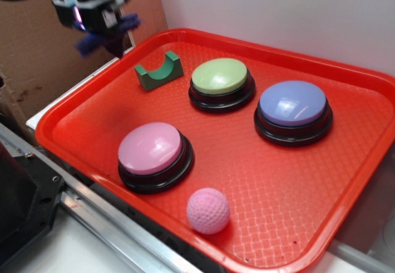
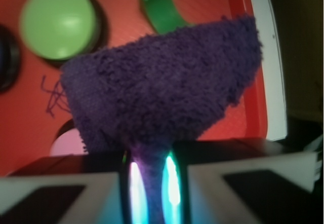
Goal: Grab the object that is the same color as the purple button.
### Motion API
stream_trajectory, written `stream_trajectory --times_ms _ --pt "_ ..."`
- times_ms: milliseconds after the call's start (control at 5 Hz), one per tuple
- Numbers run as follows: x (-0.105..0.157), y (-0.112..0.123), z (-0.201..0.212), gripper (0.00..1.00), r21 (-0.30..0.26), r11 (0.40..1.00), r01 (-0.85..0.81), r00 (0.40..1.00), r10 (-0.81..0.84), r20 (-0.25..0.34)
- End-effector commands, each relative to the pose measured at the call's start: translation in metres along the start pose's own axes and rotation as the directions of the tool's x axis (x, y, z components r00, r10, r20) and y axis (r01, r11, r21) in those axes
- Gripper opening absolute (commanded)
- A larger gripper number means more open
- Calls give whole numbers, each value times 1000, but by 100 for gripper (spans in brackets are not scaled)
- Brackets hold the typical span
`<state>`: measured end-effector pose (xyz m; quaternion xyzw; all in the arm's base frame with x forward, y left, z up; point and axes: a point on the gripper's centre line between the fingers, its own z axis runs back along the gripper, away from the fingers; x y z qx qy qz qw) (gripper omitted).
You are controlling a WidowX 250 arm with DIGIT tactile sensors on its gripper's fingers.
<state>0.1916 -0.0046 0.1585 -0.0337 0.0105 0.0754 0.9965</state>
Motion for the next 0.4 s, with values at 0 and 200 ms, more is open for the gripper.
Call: stream_trajectory --times_ms 0,200 --pt "-18 -4 61 0 -43 996 76 983 -68 170" --pt "-18 -1 60 0 -43 995 85 987 -78 143"
